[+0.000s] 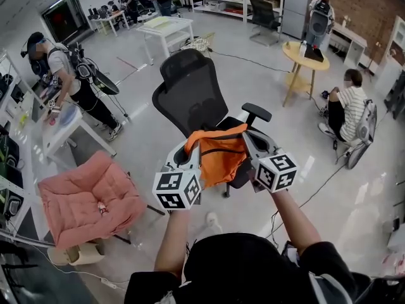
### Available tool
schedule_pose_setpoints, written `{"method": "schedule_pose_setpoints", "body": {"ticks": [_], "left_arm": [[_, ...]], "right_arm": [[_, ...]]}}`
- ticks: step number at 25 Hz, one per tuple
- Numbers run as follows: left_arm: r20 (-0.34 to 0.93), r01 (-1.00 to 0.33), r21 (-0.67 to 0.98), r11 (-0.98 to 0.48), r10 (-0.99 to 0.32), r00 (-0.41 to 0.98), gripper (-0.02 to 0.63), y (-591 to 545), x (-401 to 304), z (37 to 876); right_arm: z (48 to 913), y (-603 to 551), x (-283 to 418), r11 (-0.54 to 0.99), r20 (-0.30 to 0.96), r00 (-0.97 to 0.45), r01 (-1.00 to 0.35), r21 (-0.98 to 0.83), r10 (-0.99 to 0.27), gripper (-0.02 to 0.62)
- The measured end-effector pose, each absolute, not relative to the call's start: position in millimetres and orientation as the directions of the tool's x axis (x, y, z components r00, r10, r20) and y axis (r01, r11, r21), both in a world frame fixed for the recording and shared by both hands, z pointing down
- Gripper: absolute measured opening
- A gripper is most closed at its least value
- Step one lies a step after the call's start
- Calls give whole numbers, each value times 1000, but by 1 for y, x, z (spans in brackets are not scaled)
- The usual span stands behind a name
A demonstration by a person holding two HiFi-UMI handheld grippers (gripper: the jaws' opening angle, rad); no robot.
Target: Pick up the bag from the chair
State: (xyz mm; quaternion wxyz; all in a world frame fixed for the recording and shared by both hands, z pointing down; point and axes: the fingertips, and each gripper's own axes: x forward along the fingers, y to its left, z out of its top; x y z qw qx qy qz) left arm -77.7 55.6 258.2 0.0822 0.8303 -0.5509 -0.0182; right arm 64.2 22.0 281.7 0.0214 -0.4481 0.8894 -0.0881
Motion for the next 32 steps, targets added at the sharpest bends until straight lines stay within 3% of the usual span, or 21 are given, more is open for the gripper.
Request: {"method": "schedule_pose_setpoints", "body": {"ticks": [32], "left_arm": [[43, -919, 143, -368, -925, 377, 20, 87, -71, 258]], "right_arm": [[278, 53, 72, 601, -3, -607, -788, -134, -795, 1]]}}
